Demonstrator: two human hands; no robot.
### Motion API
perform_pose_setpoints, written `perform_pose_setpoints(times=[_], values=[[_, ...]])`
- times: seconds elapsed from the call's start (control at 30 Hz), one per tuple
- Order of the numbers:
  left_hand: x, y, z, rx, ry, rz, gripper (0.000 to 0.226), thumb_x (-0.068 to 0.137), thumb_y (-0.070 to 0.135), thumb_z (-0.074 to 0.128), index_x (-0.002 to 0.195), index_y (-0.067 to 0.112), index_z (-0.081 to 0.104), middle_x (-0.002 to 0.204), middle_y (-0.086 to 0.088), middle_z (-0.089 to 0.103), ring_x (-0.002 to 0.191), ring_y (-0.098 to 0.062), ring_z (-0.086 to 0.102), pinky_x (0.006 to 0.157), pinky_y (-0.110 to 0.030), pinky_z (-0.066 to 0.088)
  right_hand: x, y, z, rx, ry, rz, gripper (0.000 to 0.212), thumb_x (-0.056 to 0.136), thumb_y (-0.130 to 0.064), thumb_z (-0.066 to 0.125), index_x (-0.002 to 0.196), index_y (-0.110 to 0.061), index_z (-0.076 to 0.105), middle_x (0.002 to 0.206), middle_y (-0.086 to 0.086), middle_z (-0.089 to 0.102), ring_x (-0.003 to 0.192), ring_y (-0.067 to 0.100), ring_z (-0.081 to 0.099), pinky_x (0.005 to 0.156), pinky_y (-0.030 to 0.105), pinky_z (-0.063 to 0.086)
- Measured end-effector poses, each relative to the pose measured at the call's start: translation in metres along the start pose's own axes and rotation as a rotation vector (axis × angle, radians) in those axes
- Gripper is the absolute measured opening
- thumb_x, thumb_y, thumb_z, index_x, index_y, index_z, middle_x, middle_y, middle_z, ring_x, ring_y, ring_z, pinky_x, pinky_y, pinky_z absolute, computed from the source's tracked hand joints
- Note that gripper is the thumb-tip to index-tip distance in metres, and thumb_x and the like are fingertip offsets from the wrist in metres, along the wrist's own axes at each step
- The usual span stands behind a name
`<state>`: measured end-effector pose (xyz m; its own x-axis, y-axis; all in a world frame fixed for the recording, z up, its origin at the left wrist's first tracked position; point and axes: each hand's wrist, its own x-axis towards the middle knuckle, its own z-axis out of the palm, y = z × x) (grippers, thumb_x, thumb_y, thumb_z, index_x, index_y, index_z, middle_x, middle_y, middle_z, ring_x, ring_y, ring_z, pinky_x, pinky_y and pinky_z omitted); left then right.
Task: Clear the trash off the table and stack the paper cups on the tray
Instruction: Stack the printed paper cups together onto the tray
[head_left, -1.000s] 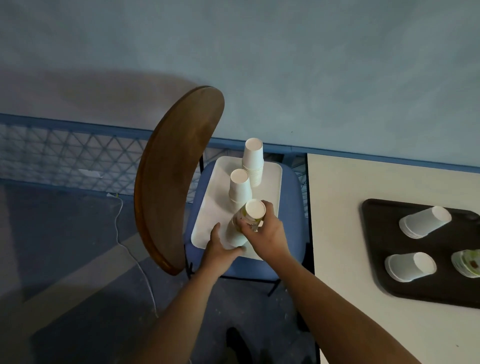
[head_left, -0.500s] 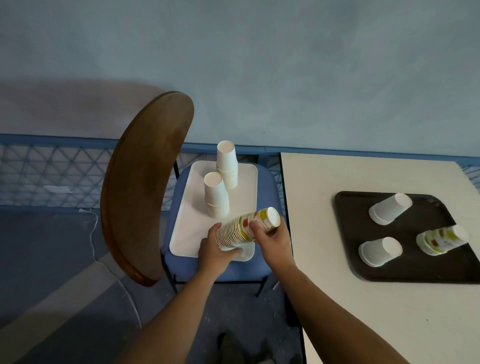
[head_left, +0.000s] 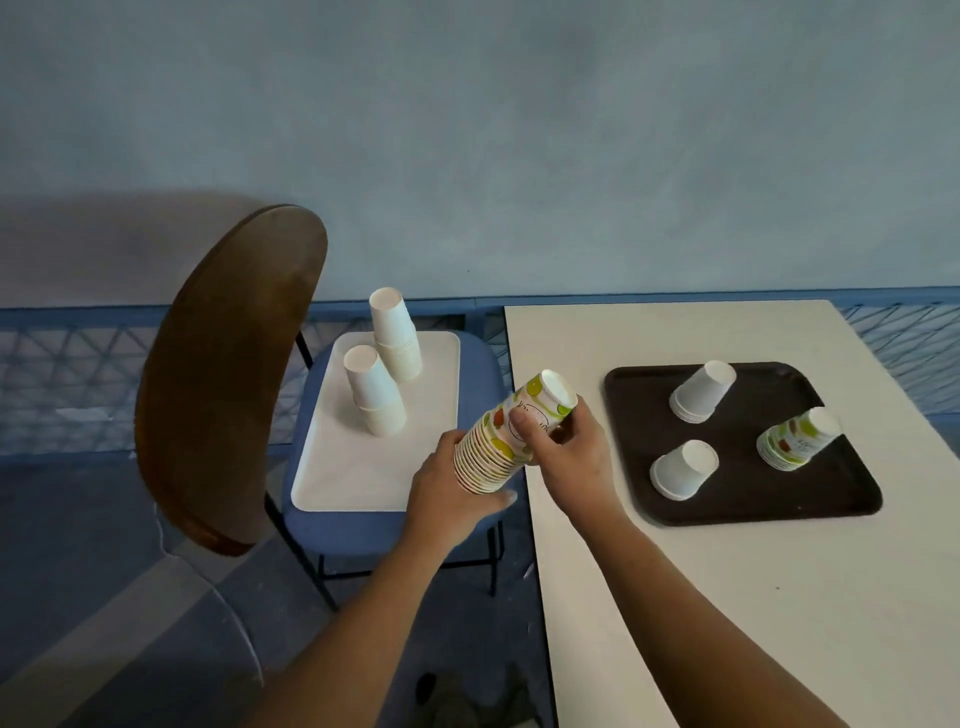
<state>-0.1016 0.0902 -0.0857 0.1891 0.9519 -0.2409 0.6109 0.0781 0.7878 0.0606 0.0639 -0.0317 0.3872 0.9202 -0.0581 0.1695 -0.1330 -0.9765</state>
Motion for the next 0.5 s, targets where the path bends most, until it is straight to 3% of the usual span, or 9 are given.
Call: perform_pose_setpoints(times=[0.17,0.3,0.4,0.5], values=[[-0.038,0.045,0.048,-0.05,-0.053,0.041,0.084,0.07,0.05,0.092,0.138,0.037,0.046,0.112,0.02,0.06,0.098,-0.008,0.062,0.067,-0.008,0.044,-0.017,-0.014,-0.08,-0.1,-0.062,-0.067,0.048,0.083,-0.052,0.076,0.121,-0.026,0.062,0.109,-0.013,0.072,0.099,0.004,0.07,0.084,0.032,0.063],[-0.076,0.087,0.103,-0.14,-0.061,0.025,0.073,0.068,0.043,0.095,0.126,0.043,0.051,0.106,0.023,0.066,0.095,0.001,0.066,0.065,-0.005,0.045,-0.039,-0.022,-0.159,-0.212,-0.103,-0.129,0.056,0.077,-0.062,0.076,0.12,-0.029,0.062,0.11,-0.011,0.069,0.1,0.006,0.068,0.084,0.029,0.06],[-0.103,0.117,0.15,-0.211,-0.062,0.036,0.07,0.064,0.043,0.096,0.119,0.047,0.054,0.106,0.023,0.071,0.098,0.002,0.068,0.073,-0.011,0.049,-0.057,-0.031,-0.219,-0.268,-0.125,-0.156,0.045,0.082,-0.047,0.08,0.118,-0.024,0.063,0.105,-0.012,0.07,0.095,0.0,0.066,0.078,0.018,0.054],[-0.128,0.143,0.191,-0.252,-0.08,0.063,0.07,0.064,0.042,0.096,0.122,0.044,0.057,0.11,0.021,0.073,0.102,-0.002,0.069,0.083,-0.021,0.054,-0.073,-0.034,-0.274,-0.277,-0.138,-0.164,0.042,0.083,-0.042,0.081,0.115,-0.024,0.063,0.104,-0.012,0.071,0.095,0.001,0.067,0.08,0.021,0.056]])
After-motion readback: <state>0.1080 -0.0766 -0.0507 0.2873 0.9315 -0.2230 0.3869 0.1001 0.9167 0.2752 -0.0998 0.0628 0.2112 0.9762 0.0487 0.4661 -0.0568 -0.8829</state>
